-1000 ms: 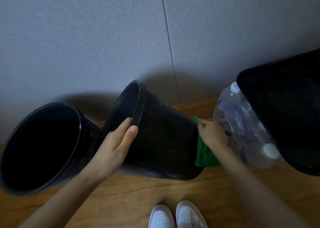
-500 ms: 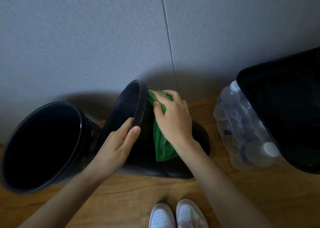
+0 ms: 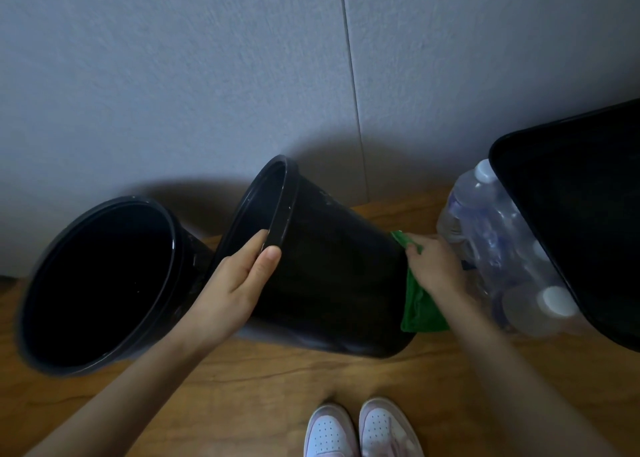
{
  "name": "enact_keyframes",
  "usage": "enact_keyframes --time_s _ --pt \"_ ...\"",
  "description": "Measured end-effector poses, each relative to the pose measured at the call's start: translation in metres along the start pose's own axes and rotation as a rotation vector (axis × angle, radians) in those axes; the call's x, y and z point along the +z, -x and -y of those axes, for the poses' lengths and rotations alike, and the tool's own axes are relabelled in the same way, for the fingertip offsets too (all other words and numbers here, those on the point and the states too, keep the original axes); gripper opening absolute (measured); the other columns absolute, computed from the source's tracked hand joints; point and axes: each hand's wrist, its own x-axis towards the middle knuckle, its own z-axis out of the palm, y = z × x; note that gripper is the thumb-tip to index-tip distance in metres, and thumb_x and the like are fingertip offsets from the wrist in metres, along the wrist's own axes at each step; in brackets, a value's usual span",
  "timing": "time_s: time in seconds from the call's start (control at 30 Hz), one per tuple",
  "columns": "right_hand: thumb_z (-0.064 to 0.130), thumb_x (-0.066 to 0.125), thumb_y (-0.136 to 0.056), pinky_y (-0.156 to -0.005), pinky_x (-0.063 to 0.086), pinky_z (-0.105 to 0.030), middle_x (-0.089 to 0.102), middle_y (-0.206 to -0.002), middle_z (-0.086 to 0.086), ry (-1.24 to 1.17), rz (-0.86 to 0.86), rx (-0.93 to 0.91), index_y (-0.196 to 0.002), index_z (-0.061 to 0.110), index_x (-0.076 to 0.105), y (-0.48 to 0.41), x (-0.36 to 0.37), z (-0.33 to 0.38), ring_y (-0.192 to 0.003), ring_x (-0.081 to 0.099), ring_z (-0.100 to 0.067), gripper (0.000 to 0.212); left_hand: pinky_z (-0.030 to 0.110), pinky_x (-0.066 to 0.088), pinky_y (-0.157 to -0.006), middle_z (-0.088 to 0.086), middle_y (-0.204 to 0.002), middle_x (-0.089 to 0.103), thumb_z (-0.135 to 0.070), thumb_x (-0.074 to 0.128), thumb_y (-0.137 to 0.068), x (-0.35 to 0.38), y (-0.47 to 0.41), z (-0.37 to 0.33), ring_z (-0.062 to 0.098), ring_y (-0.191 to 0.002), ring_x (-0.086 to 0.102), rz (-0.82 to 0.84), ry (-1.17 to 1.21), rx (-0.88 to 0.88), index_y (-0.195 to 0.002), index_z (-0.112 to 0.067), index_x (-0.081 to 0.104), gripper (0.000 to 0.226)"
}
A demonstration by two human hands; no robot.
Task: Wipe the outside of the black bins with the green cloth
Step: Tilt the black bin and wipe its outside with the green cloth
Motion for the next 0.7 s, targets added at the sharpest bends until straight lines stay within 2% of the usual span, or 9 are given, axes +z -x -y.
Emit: enact_keyframes --time_s 0.1,0.2,0.23,0.3,0.33,0.4,0.5,0.6,0.7 --pt "0.029 0.041 -0.096 -0.087 0.042 -0.036 0.049 -0.131 0.0 0.034 -0.092 -0.167 -0.127 0.03 0.055 0.014 -0.002 0.042 -0.115 0.048 -0.031 0.034 0.062 0.043 -0.085 0.031 -0.099 0.059 -0.07 0.037 -0.081 0.0 0.0 -0.001 0.049 -0.093 0.055 0.014 -0.041 0.003 -0.111 -0.035 0.056 0.05" --pt "0.032 0.04 -0.096 -0.084 0.038 -0.032 0.047 -0.133 0.004 -0.025 -0.136 -0.324 -0.128 0.032 0.054 0.032 -0.006 0.094 -0.117 0.045 -0.027 0.035 0.055 0.046 -0.08 0.033 -0.1 0.06 -0.071 0.037 -0.08 0.001 0.0 -0.001 0.044 -0.088 0.06 0.025 -0.073 0.024 -0.119 -0.039 0.052 0.052" --pt "0.032 0.039 -0.096 -0.082 0.037 -0.03 0.046 -0.134 0.005 -0.047 -0.142 -0.368 -0.128 0.032 0.053 0.037 -0.007 0.107 -0.117 0.044 -0.025 0.035 0.053 0.046 -0.08 0.034 -0.099 0.06 -0.074 0.036 -0.078 0.002 0.0 0.001 0.041 -0.087 0.062 0.019 -0.087 0.018 -0.124 -0.037 0.05 0.061" --pt "0.032 0.04 -0.097 -0.078 0.033 -0.026 0.043 -0.135 0.006 -0.074 -0.161 -0.449 -0.131 0.033 0.05 0.044 -0.006 0.122 -0.117 0.043 -0.022 0.036 0.058 0.046 -0.084 0.036 -0.098 0.06 -0.08 0.035 -0.074 0.001 -0.001 0.003 0.043 -0.09 0.062 0.015 -0.112 -0.014 -0.134 -0.026 0.044 0.081" --pt "0.032 0.04 -0.097 -0.077 0.033 -0.025 0.042 -0.136 0.007 -0.082 -0.167 -0.481 -0.132 0.034 0.048 0.046 -0.006 0.123 -0.117 0.043 -0.021 0.036 0.061 0.046 -0.085 0.035 -0.097 0.06 -0.08 0.035 -0.074 0.001 -0.001 0.004 0.045 -0.091 0.061 0.019 -0.115 -0.023 -0.136 -0.024 0.042 0.084" --pt "0.034 0.04 -0.097 -0.076 0.034 -0.026 0.041 -0.137 0.008 -0.082 -0.165 -0.513 -0.133 0.036 0.046 0.046 -0.005 0.113 -0.117 0.042 -0.02 0.037 0.063 0.045 -0.081 0.034 -0.093 0.061 -0.078 0.036 -0.076 0.001 0.0 0.003 0.048 -0.089 0.059 0.037 -0.099 -0.007 -0.129 -0.025 0.048 0.076" --pt "0.035 0.038 -0.097 -0.08 0.037 -0.029 0.039 -0.138 0.007 -0.012 -0.112 -0.38 -0.131 0.035 0.048 0.03 -0.001 0.069 -0.119 0.043 -0.024 0.036 0.064 0.045 -0.079 0.032 -0.092 0.06 -0.076 0.039 -0.076 -0.001 0.002 -0.003 0.052 -0.087 0.055 0.043 -0.061 0.044 -0.113 -0.028 0.056 0.063" --pt "0.034 0.035 -0.097 -0.089 0.039 -0.037 0.039 -0.138 0.002 0.029 -0.015 -0.152 -0.13 0.035 0.049 0.016 0.0 0.018 -0.119 0.044 -0.03 0.036 0.064 0.044 -0.078 0.032 -0.093 0.059 -0.074 0.041 -0.077 -0.002 0.005 -0.004 0.051 -0.088 0.055 0.044 -0.018 0.055 -0.11 -0.03 0.058 0.058" --pt "0.031 0.034 -0.098 -0.09 0.039 -0.038 0.041 -0.137 -0.001 0.006 0.022 -0.054 -0.13 0.031 0.05 0.017 0.0 -0.008 -0.118 0.046 -0.029 0.036 0.061 0.044 -0.076 0.029 -0.09 0.06 -0.067 0.045 -0.081 0.0 0.005 -0.008 0.047 -0.085 0.057 0.108 0.004 0.071 -0.107 -0.024 0.06 0.052"
